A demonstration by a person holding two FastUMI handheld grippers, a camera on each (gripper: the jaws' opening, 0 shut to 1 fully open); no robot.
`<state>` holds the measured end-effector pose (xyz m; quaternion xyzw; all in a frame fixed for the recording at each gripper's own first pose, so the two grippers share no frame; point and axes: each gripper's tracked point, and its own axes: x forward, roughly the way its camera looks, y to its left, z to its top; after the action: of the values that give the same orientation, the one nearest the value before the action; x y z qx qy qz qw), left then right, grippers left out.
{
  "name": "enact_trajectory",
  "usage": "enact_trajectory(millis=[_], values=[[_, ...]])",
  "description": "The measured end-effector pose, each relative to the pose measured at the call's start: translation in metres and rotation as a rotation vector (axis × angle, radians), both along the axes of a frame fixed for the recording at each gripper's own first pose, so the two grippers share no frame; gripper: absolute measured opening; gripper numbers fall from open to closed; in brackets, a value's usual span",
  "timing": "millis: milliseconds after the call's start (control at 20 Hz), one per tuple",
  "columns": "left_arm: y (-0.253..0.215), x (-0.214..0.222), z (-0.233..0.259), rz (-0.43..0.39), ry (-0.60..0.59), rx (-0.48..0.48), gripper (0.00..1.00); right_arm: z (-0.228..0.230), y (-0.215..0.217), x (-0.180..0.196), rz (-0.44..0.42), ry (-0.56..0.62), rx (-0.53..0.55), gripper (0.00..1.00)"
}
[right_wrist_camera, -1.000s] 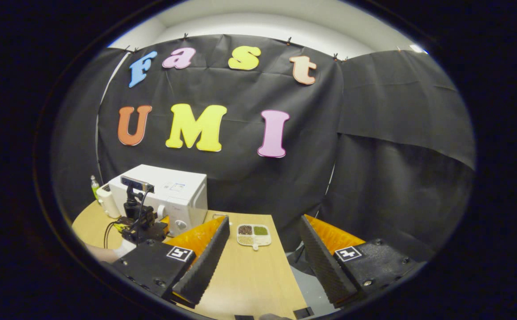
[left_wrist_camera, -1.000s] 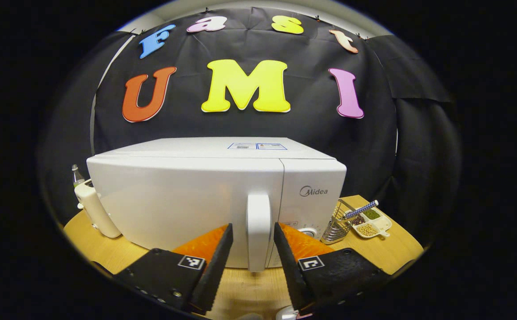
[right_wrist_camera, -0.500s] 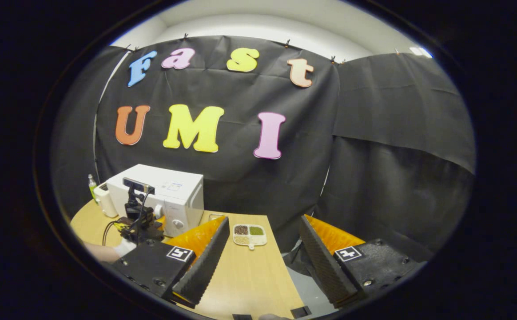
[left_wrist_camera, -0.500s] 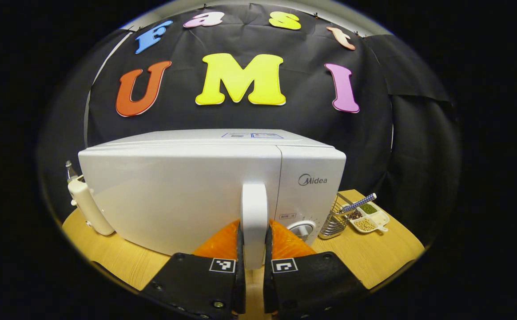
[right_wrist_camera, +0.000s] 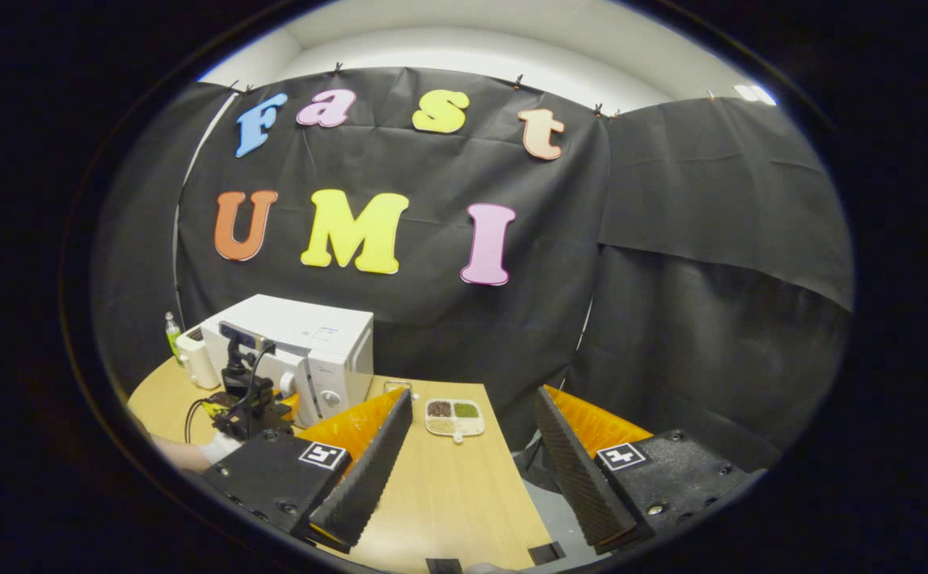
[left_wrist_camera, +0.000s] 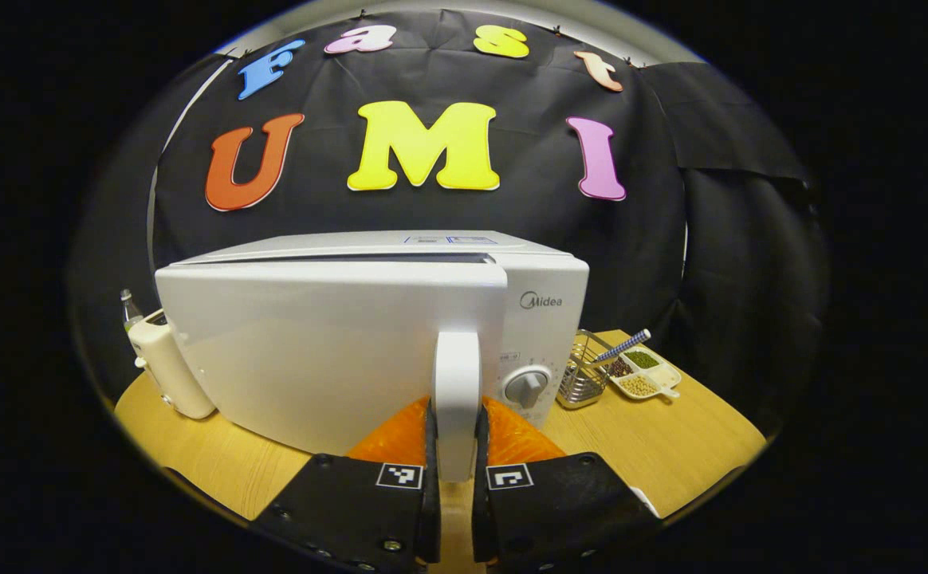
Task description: Open the microwave oven with the left hand, put the food in, and close the microwave oven.
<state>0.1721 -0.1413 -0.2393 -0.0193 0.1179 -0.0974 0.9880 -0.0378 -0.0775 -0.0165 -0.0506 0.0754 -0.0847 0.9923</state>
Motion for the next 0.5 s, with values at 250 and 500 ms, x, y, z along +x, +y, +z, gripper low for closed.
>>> enact_trajectory(millis=[250,500], values=[[0.039,-0.070,-0.006,0.006,0.045,-0.023,0.14,0.001,0.036,0.011,0.107,-0.009,0.026,0.99],[0.095,-0.123,-0.013,0.079,0.068,0.010,0.14,-0.003,0.097,0.021,0.257,-0.011,0.034,0.99]])
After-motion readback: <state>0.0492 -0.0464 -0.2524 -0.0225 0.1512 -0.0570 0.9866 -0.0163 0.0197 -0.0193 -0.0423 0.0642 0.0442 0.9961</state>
